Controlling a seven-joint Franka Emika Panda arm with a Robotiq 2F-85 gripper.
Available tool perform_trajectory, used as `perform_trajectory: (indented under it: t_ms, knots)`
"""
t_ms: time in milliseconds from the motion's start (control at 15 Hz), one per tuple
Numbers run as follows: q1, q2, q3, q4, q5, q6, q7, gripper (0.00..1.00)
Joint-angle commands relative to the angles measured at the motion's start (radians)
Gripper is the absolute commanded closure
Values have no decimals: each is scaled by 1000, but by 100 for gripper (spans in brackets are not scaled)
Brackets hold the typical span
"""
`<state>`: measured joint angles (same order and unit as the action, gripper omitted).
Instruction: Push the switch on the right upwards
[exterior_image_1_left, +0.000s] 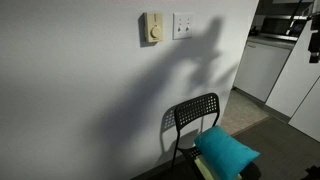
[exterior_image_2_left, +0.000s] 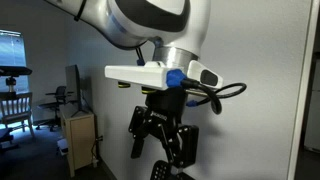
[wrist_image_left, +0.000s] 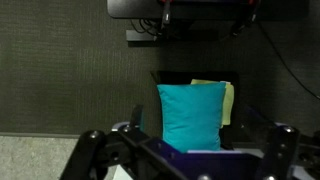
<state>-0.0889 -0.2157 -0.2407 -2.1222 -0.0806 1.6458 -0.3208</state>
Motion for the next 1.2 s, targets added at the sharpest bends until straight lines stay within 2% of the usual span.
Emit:
perform_trajectory:
  t_ms: [0,200,733,1133]
  knots:
    - [-19,1,17,1,3,-1,-3,0]
    - [4,18,42,8,-12,20,-44,0]
    - [108,122,169,96,-8,63,-192,0]
    - [146,192,235,152,-10,228,-302,0]
